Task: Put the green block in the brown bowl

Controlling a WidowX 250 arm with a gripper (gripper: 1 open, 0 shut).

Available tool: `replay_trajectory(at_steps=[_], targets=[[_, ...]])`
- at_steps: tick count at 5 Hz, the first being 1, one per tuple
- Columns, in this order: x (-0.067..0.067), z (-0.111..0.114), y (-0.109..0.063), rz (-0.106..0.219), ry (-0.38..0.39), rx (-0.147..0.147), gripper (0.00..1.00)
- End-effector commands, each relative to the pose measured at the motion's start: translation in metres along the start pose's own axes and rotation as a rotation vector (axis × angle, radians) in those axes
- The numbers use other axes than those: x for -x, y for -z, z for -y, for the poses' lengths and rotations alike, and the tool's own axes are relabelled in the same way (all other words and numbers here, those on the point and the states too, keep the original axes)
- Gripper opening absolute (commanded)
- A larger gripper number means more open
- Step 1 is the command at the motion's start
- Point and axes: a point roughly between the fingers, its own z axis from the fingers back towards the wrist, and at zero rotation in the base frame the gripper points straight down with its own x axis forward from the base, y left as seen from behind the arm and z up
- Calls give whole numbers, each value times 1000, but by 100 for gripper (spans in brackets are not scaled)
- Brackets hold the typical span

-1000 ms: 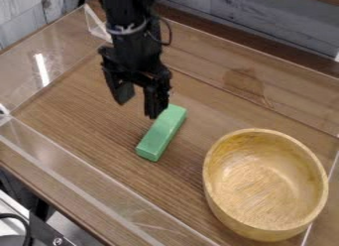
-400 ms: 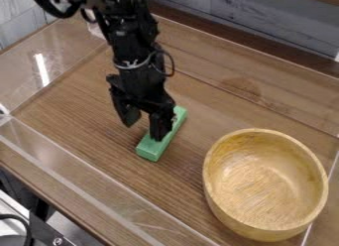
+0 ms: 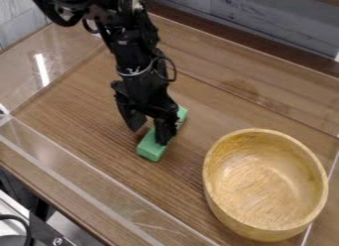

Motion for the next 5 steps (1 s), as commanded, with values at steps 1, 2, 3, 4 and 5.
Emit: replay_trajectory(at_steps=[1,2,3,4,5], targets=[[-6,-2,-3,37,-4,-7,0],[-5,-2,-6,22,-11,-3,0],[-4,-1,-11,5,-20,0,0],[-3,-1,-17,-13,-27,2,0],[-2,0,-22,-28,-32,4,0]])
